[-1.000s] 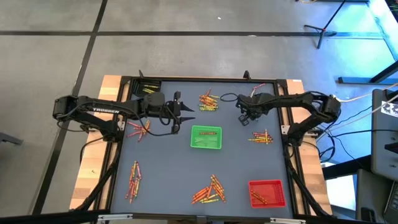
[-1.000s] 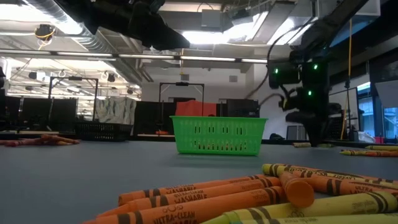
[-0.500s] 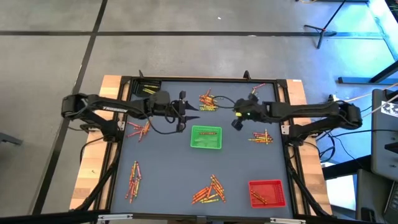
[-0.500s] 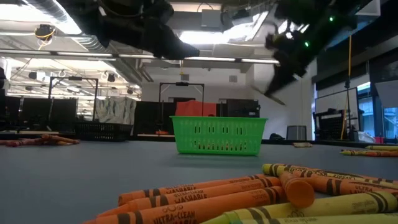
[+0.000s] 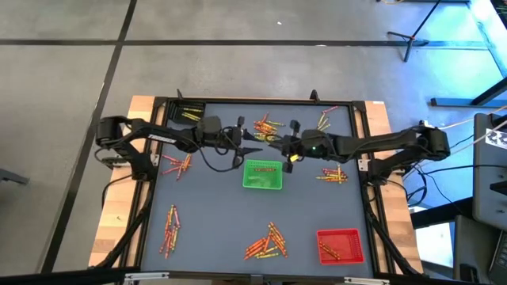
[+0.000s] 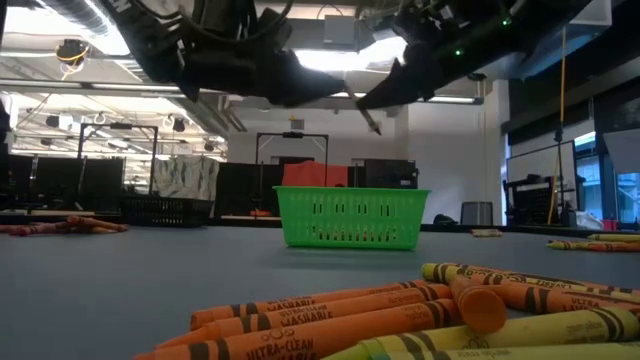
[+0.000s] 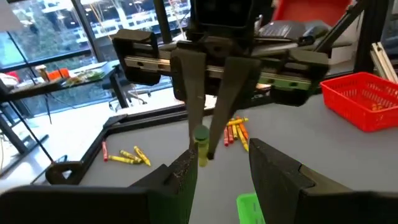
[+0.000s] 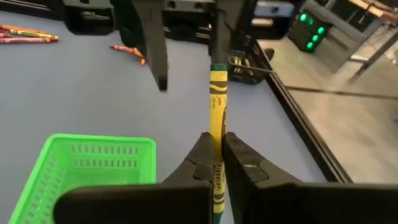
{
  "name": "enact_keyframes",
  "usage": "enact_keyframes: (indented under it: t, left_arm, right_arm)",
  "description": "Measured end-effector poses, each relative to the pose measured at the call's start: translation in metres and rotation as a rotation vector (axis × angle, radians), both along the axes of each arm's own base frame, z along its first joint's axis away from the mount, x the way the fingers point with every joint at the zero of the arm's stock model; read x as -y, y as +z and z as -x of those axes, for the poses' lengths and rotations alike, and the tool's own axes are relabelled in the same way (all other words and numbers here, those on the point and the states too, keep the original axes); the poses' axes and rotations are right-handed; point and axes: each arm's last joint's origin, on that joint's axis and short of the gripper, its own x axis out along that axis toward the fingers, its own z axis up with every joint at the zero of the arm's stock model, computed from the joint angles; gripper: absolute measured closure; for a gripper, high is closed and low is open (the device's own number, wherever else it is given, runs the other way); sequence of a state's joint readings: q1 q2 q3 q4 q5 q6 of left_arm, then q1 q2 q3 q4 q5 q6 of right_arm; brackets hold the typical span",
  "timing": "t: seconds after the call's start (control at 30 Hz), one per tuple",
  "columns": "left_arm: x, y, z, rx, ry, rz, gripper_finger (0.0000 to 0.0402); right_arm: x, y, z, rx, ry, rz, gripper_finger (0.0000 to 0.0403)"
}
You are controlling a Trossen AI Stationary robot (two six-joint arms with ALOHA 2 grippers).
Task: Sort crayons
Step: Put the green crayon into the black bin
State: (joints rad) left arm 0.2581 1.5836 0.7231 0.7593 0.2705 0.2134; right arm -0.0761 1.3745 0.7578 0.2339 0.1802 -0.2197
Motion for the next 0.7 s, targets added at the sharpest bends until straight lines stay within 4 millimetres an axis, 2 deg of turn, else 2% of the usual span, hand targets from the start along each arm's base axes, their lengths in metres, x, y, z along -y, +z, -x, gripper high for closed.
enact_keyframes:
  t: [0.2, 0.43, 0.53, 0.7]
  left_arm:
    - [-0.004, -0.001, 0.0, -0.015, 0.119, -0.039, 0.0274]
    - [-0.001, 0.0, -0.001, 0.013, 0.022, -0.039, 0.0279]
    - [-0.001, 0.001, -0.001, 0.025, 0.014, -0.041, 0.0299]
    - [0.0, 0.002, -0.001, 0.036, -0.013, -0.042, 0.0355]
  right_arm:
    - [0.0, -0.005, -0.008, 0.025, 0.028, 0.022, 0.0389]
    - [0.0, -0.004, -0.011, 0.046, 0.073, 0.042, 0.0389]
    - [-0.001, -0.004, -0.011, 0.053, 0.096, 0.045, 0.0389]
    - [0.0, -0.005, -0.013, 0.056, 0.086, 0.053, 0.0389]
